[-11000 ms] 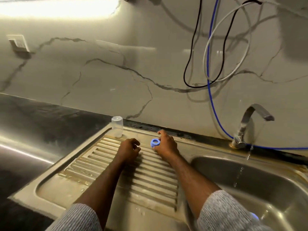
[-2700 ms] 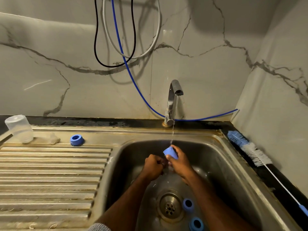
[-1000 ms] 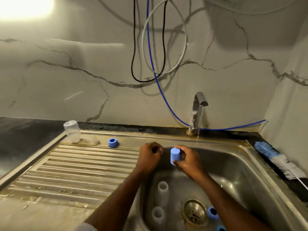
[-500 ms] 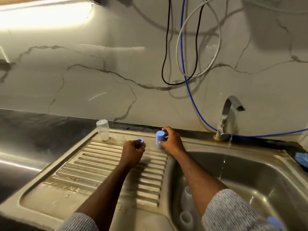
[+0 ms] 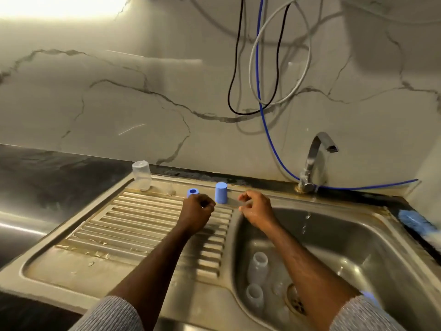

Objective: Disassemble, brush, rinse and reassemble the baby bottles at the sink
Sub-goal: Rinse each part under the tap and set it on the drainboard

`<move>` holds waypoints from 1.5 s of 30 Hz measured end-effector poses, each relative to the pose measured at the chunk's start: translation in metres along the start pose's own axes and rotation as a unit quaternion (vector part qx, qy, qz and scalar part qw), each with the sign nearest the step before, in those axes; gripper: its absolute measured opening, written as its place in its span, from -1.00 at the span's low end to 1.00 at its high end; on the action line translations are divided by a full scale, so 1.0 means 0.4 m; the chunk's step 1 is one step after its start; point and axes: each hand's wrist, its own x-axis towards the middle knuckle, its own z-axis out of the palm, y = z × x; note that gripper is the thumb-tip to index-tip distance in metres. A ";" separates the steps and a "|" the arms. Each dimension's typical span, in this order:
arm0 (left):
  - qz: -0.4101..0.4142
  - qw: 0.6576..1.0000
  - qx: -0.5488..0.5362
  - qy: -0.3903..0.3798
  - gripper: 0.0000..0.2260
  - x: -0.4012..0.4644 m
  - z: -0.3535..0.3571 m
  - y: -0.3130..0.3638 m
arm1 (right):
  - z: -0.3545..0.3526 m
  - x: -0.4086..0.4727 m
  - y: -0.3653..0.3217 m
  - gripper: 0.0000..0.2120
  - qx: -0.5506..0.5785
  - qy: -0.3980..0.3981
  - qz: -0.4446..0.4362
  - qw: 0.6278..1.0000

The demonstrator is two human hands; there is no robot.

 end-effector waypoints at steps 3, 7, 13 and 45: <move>0.000 0.999 -0.044 -0.030 -0.87 -0.035 0.045 0.058 | -0.073 -0.090 0.053 -0.88 -0.031 -0.070 -0.011 0.997; 0.021 0.996 -0.065 -0.065 -0.87 -0.076 0.114 0.107 | -0.136 -0.181 0.110 -0.77 -0.120 -0.211 -0.005 0.970; 0.056 0.993 -0.071 -0.081 -0.91 -0.115 0.209 0.144 | -0.080 -0.230 0.186 -0.36 -0.210 -0.276 -0.013 0.938; -0.129 0.856 -0.370 -0.337 -0.61 -0.122 0.560 0.204 | -0.299 -0.119 0.319 -0.53 0.438 0.092 0.284 0.848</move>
